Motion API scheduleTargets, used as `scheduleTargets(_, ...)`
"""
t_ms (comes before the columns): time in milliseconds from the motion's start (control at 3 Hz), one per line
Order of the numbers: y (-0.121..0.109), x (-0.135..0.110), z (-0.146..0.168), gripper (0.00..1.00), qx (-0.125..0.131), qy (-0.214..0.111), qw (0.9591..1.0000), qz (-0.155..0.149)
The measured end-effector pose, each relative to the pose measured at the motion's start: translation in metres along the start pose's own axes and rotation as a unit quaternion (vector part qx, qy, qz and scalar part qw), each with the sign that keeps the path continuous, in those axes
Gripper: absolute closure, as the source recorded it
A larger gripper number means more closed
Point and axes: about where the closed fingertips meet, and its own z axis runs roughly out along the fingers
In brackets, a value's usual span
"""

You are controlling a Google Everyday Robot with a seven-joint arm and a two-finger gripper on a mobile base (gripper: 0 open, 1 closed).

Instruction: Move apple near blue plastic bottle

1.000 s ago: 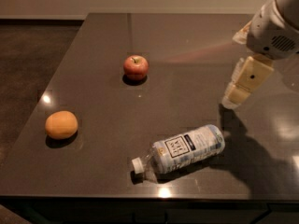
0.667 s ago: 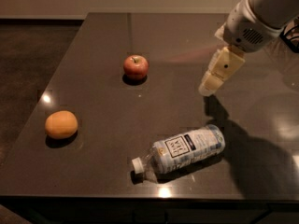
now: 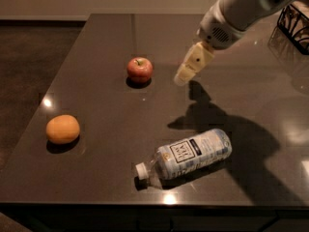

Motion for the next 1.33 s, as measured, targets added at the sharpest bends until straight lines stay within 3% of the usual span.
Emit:
scheduleTargets(667,-0.02,-0.035,0.087,0.0,-0.019,-0.018,0.9997,0.001)
scheduleTargets(1333,-0.02,-0.059,0.128,0.0,-0.051,-0.029,0.9983,-0.005)
